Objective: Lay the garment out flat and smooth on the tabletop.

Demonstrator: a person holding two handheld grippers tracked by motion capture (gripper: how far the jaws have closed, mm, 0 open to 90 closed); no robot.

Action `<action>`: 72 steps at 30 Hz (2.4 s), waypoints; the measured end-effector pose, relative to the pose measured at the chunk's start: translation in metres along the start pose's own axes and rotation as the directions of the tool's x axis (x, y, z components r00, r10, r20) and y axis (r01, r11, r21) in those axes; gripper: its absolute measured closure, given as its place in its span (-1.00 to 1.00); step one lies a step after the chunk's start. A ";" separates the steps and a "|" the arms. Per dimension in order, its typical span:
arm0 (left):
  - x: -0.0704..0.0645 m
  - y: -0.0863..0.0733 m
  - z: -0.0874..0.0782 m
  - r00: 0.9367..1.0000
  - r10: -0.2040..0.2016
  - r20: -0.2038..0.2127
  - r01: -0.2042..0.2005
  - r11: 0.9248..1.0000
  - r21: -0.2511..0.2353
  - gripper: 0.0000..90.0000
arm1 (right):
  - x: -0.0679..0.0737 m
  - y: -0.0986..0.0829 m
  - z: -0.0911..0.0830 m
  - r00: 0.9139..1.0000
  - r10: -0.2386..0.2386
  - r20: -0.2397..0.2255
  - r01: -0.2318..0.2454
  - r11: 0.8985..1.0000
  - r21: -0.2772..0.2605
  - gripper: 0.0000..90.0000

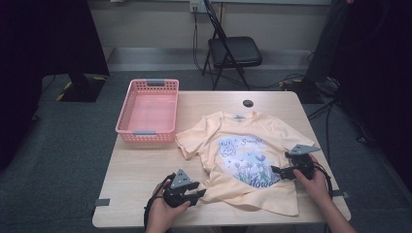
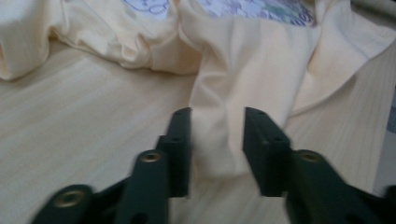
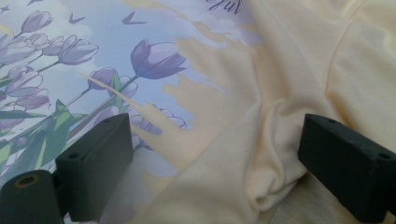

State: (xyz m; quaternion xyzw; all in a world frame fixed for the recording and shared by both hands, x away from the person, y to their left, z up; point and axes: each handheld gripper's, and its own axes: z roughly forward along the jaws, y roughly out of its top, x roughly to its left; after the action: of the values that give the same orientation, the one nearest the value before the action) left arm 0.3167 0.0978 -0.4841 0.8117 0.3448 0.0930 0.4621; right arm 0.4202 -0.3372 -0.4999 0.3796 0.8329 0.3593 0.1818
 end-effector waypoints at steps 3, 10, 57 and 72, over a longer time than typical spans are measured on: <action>0.005 0.007 0.003 1.000 -0.001 -0.027 0.000 1.000 -0.027 -0.05 | 0.000 0.000 0.000 1.000 0.000 0.000 0.000 1.000 0.000 -0.80; 0.017 0.022 0.025 0.999 -0.051 -0.001 0.051 0.998 -0.042 0.08 | 0.000 0.000 0.000 1.000 0.000 -0.001 0.000 1.000 0.000 -0.80; -0.003 -0.011 0.001 1.000 0.027 0.010 -0.027 0.999 0.043 -0.10 | 0.000 0.000 0.000 1.000 0.000 -0.002 0.000 1.000 0.002 -0.80; -0.003 -0.015 0.016 0.998 0.060 0.022 -0.061 0.998 0.034 -0.10 | 0.014 -0.016 -0.051 1.000 -0.010 -0.016 0.009 0.997 -0.071 -0.70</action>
State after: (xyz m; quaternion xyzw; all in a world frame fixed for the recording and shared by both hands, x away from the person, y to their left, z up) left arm 0.3150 0.0903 -0.5048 0.8306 0.3168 0.0926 0.4486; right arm 0.3736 -0.3576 -0.4780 0.3660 0.8230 0.3907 0.1902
